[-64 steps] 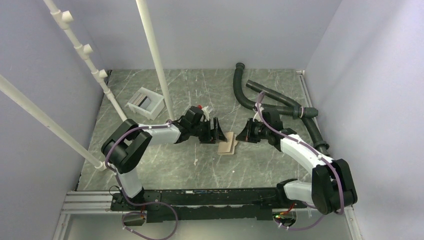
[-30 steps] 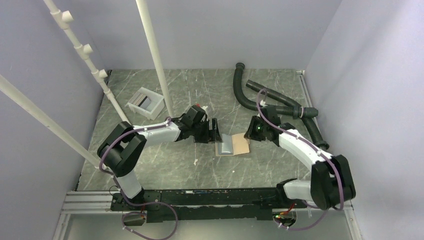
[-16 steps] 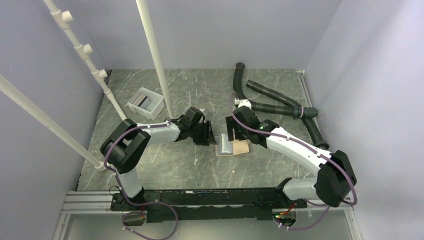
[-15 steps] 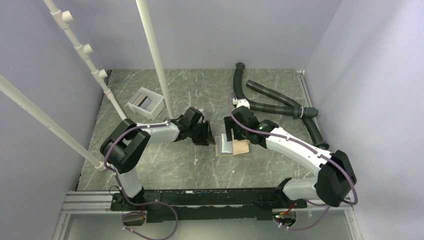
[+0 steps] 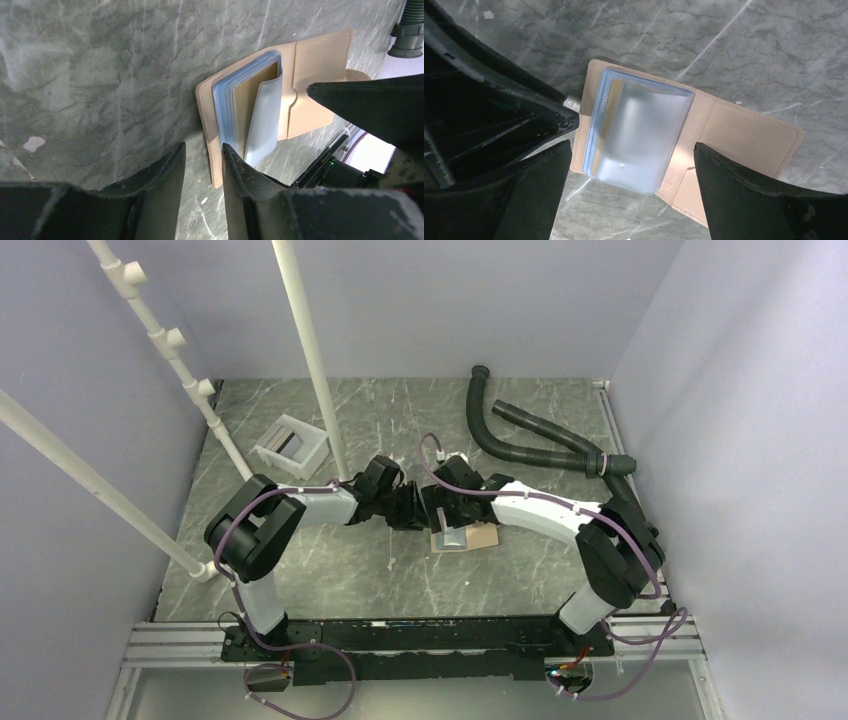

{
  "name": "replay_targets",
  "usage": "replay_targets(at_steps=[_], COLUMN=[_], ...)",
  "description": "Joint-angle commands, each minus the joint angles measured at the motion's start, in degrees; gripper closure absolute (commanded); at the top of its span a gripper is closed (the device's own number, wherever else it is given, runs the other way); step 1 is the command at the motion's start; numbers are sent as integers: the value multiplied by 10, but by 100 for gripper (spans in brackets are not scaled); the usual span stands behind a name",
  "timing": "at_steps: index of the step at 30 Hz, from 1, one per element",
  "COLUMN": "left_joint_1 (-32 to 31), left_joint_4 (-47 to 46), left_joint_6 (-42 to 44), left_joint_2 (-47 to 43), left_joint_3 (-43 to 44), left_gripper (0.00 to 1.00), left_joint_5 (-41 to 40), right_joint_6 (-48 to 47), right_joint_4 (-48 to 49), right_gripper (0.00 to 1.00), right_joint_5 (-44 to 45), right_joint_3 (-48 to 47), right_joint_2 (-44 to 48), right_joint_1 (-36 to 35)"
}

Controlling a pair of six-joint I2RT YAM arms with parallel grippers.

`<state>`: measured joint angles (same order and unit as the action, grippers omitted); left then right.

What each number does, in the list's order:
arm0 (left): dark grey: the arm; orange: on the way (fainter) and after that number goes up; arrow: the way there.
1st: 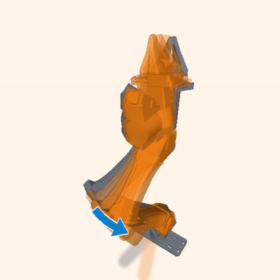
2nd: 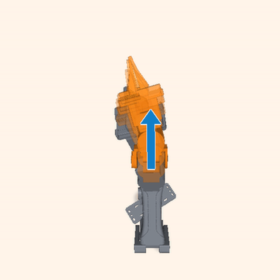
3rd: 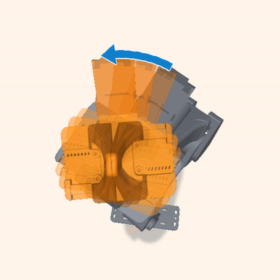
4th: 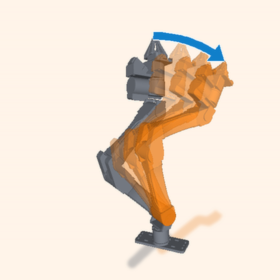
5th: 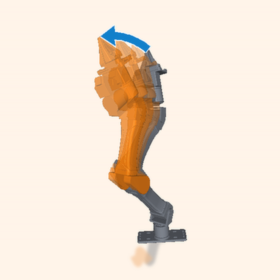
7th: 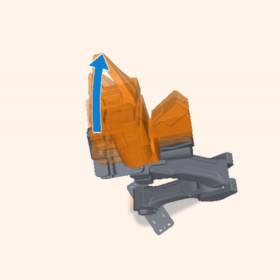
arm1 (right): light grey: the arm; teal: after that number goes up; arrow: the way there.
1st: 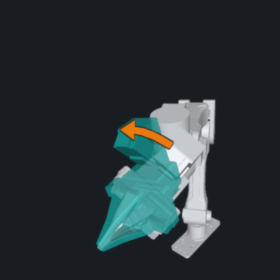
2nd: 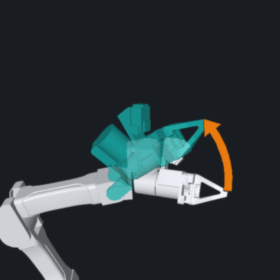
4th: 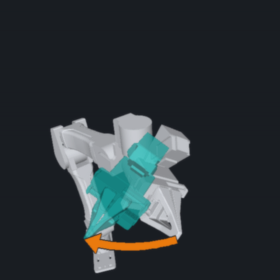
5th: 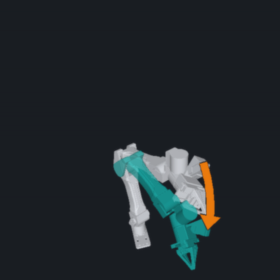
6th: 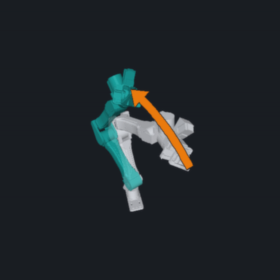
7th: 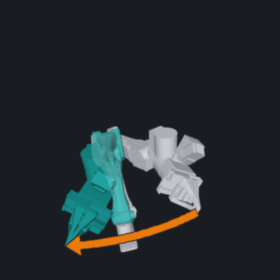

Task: Put the credit cards into the card holder
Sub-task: Open the card holder at the center of the board.

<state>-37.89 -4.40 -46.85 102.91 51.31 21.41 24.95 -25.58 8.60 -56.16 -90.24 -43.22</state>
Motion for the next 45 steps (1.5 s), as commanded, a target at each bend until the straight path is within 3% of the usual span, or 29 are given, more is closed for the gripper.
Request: replay_targets(at_steps=[1,7,14,22,25,30,37,42,45], left_joint_1=[0,2,1,0,-1,-6,-16,-30,-45], left_joint_4=[-3,5,29,14,9,6,37,39,77], left_joint_6=[-3,2,13,14,14,18,33,46,50], left_joint_2=[-3,-11,-28,-42,-39,-11,34,91,117], left_joint_3=[-16,-16,-7,14,29,59,94,136,160], left_gripper=[61,61,59,52,51,53,67,79,88], left_joint_5=[-1,-5,-18,31,44,72,45,70,33], right_joint_6=[16,23,32,34,49,65,95,97,94], right_joint_4=[23,20,47,168,227,295,367,377,366], right_gripper=[6,8,28,56,62,65,65,65,62], right_joint_5=[15,39,7,-217,-316,-392,-459,-459,-453], right_joint_3=[-1,9,32,132,176,209,246,257,256], right_joint_2=[-23,-40,-38,33,46,43,31,32,35], right_joint_1=[-1,-2,14,121,170,214,255,263,268])
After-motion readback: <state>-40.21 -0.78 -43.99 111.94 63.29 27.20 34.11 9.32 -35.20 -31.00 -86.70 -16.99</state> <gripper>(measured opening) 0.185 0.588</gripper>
